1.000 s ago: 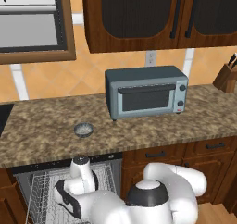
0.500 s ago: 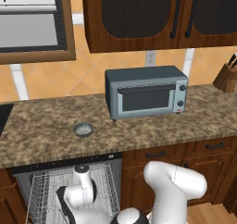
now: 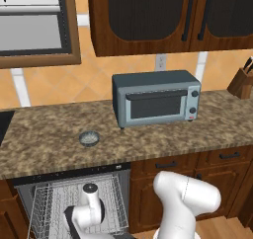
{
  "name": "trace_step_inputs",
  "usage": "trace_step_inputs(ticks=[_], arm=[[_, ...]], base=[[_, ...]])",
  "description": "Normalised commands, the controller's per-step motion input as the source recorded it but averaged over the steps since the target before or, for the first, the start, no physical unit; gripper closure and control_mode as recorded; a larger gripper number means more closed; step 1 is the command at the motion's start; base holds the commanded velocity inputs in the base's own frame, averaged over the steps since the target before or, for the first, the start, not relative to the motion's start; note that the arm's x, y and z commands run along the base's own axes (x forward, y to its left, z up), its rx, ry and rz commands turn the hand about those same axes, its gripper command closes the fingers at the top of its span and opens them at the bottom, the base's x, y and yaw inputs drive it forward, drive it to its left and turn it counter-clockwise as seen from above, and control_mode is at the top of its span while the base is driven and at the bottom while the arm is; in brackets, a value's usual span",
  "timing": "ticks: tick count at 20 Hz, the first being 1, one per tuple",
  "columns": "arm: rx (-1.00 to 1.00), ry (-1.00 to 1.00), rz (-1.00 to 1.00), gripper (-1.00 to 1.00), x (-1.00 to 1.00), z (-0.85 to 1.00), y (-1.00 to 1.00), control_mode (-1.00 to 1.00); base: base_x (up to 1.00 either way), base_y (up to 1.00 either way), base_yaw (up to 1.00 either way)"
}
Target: Pick up the cup and bowl from the counter, place them in the dishwasher, and close the dishwasher door.
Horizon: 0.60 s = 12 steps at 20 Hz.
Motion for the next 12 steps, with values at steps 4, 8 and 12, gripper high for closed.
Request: trace_step_inputs(ticks=[4,8,12], arm=[[0.00,-0.01,0.00,1.00,0.29,0.00,0.01,-1.00],[0.00,0.00,-0.06,1.00,0.58,0.06,0.06,-1.00],[0.00,0.00,-0.10,1.00,0.82,0.00,0.10,-1.00]], base=[[0.00,0.00,0.00],[0.00,0.00,0.00],[0.00,0.00,0.00]])
